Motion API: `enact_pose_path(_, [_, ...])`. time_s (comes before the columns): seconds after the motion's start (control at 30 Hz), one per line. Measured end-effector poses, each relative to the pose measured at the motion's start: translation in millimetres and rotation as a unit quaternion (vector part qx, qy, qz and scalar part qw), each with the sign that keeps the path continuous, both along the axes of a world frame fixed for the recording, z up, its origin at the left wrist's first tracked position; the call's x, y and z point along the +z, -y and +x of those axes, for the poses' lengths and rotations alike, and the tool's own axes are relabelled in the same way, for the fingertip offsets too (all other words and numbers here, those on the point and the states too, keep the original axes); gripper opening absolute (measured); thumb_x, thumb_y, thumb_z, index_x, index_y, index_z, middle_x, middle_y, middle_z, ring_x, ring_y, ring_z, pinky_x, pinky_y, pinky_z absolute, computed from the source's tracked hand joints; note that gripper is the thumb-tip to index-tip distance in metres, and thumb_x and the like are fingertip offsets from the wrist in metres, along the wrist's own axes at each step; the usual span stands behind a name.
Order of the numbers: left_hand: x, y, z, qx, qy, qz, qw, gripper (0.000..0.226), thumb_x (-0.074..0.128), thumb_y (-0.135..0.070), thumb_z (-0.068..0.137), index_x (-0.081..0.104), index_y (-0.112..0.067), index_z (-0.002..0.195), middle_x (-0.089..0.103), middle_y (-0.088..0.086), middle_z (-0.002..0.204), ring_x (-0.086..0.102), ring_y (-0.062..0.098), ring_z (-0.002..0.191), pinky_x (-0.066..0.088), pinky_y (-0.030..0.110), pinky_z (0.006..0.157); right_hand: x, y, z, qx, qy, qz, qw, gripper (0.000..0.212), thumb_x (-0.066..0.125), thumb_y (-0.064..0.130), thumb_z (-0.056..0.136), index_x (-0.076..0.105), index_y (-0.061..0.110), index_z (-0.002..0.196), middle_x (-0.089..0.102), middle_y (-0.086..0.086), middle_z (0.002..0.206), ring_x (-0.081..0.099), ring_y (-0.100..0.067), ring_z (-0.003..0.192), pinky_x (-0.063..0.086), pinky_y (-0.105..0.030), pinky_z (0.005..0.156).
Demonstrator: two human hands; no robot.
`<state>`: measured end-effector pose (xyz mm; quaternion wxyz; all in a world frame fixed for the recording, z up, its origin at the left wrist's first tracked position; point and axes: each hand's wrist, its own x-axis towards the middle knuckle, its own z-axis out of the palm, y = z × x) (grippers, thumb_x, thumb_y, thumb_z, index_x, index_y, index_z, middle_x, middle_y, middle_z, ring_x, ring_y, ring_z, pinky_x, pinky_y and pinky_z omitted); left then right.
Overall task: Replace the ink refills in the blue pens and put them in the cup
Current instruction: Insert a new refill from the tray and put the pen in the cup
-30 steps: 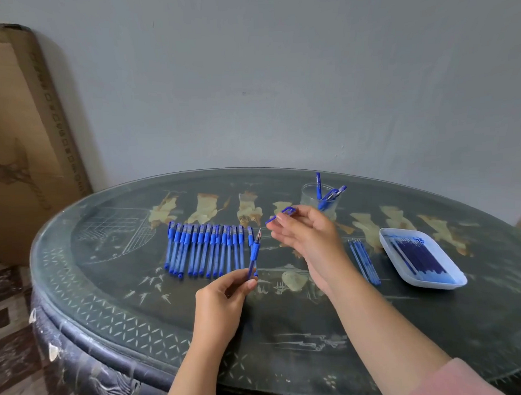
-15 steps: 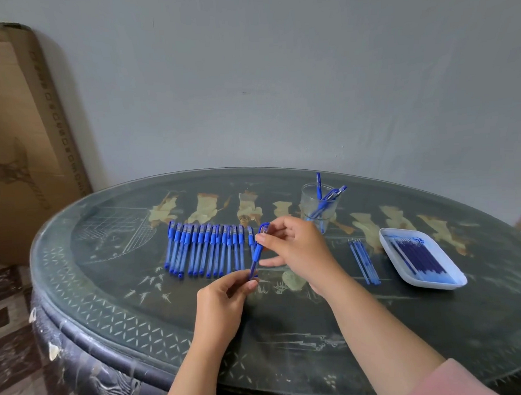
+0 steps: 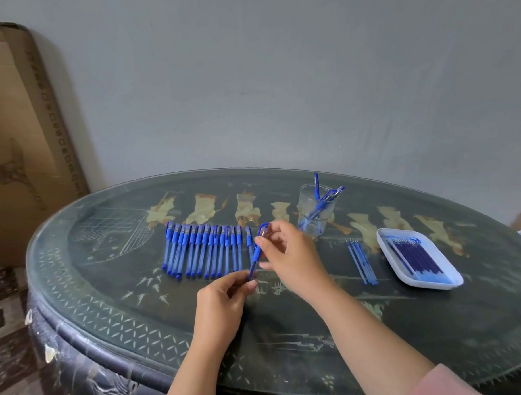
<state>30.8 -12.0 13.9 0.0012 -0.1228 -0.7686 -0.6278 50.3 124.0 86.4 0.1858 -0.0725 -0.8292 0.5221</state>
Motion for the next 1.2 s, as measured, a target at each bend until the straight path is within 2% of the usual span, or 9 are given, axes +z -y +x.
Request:
enact_pose_path(0.1, [6, -1, 2, -0.003, -0.001, 0.017, 1.0, 0.019, 0.078, -0.016, 0.08, 0.071, -0.03, 0.091, 0.074, -0.013, 0.081, 0.066, -0.009, 0.08, 0.046, 0.003, 0.073, -5, -4, 0, -0.033, -0.038, 0.013, 0.999, 0.005, 0.065, 0.023, 0.092, 0.059, 0.022, 0.094, 0.068, 0.003, 0.088, 0.07, -0.013, 0.081, 0.06, -0.041, 0.074])
enact_pose_path(0.27, [17, 7, -8, 0.035, -0.025, 0.031, 0.999, 0.01, 0.071, -0.026, 0.087, 0.073, -0.029, 0.096, 0.075, -0.014, 0.082, 0.066, -0.009, 0.081, 0.049, 0.005, 0.073, 20, -38, 0, -0.142, -0.142, -0.084, 0.976, 0.014, 0.064, 0.015, 0.093, 0.055, 0.023, 0.099, 0.069, -0.002, 0.092, 0.072, -0.018, 0.08, 0.06, -0.043, 0.076])
enact_pose_path(0.47, [17, 17, -29, 0.14, -0.017, 0.079, 0.987, 0.009, 0.064, -0.027, 0.093, 0.071, -0.025, 0.098, 0.072, -0.013, 0.089, 0.066, -0.002, 0.085, 0.045, 0.011, 0.074, 48, -99, -12, -0.279, -0.251, 0.003, 0.927, 0.021, 0.065, 0.021, 0.091, 0.049, 0.032, 0.098, 0.065, 0.005, 0.089, 0.07, -0.025, 0.08, 0.057, -0.051, 0.078])
enact_pose_path(0.57, [12, 16, -30, 0.161, 0.0, 0.07, 0.984, 0.009, 0.061, -0.026, 0.094, 0.07, -0.024, 0.097, 0.071, -0.012, 0.087, 0.064, -0.001, 0.084, 0.043, 0.012, 0.072, 54, -115, -23, -0.304, -0.278, 0.03, 0.911, 0.02, 0.064, 0.018, 0.092, 0.048, 0.027, 0.101, 0.061, 0.014, 0.086, 0.069, -0.024, 0.082, 0.057, -0.05, 0.079])
enact_pose_path(0.8, [5, 14, -38, 0.151, 0.003, 0.042, 0.988, 0.01, 0.063, -0.025, 0.093, 0.07, -0.023, 0.099, 0.071, -0.011, 0.087, 0.065, 0.0, 0.083, 0.041, 0.01, 0.069, 42, -133, -51, -0.28, -0.182, 0.151, 0.93, 0.025, 0.063, 0.014, 0.093, 0.052, 0.015, 0.115, 0.058, 0.015, 0.076, 0.06, -0.016, 0.075, 0.049, -0.033, 0.072])
enact_pose_path(0.93, [7, 12, -39, 0.155, 0.009, 0.04, 0.987, 0.009, 0.062, -0.026, 0.094, 0.07, -0.025, 0.098, 0.07, -0.011, 0.086, 0.065, 0.002, 0.083, 0.04, 0.008, 0.068, 26, -146, -65, -0.248, -0.122, 0.221, 0.935, 0.015, 0.061, 0.018, 0.095, 0.064, 0.015, 0.11, 0.068, 0.0, 0.075, 0.062, -0.025, 0.078, 0.05, -0.034, 0.072])
enact_pose_path(1.03, [8, 11, -38, 0.157, 0.012, 0.032, 0.987, 0.008, 0.062, -0.026, 0.094, 0.069, -0.026, 0.097, 0.069, -0.011, 0.085, 0.063, -0.001, 0.08, 0.04, 0.006, 0.064, 14, -158, -74, -0.241, -0.111, 0.303, 0.915, 0.018, 0.059, 0.018, 0.096, 0.075, 0.015, 0.103, 0.074, -0.008, 0.09, 0.061, -0.034, 0.09, 0.042, -0.03, 0.081])
enact_pose_path(1.1, [8, 11, -38, 0.157, 0.014, 0.03, 0.987, 0.009, 0.062, -0.027, 0.094, 0.07, -0.027, 0.097, 0.069, -0.01, 0.086, 0.063, -0.001, 0.079, 0.04, 0.007, 0.065, 9, -162, -77, -0.25, -0.111, 0.356, 0.893, 0.018, 0.06, 0.018, 0.095, 0.077, 0.014, 0.098, 0.075, -0.007, 0.094, 0.06, -0.033, 0.09, 0.028, -0.023, 0.078])
enact_pose_path(1.2, [6, 12, -38, 0.156, 0.017, 0.033, 0.987, 0.009, 0.062, -0.029, 0.093, 0.07, -0.027, 0.097, 0.07, -0.009, 0.087, 0.064, 0.0, 0.082, 0.042, 0.011, 0.069, 10, -162, -78, -0.255, -0.11, 0.374, 0.885, 0.018, 0.06, 0.019, 0.095, 0.077, 0.015, 0.098, 0.075, -0.005, 0.093, 0.058, -0.032, 0.089, 0.021, -0.02, 0.074])
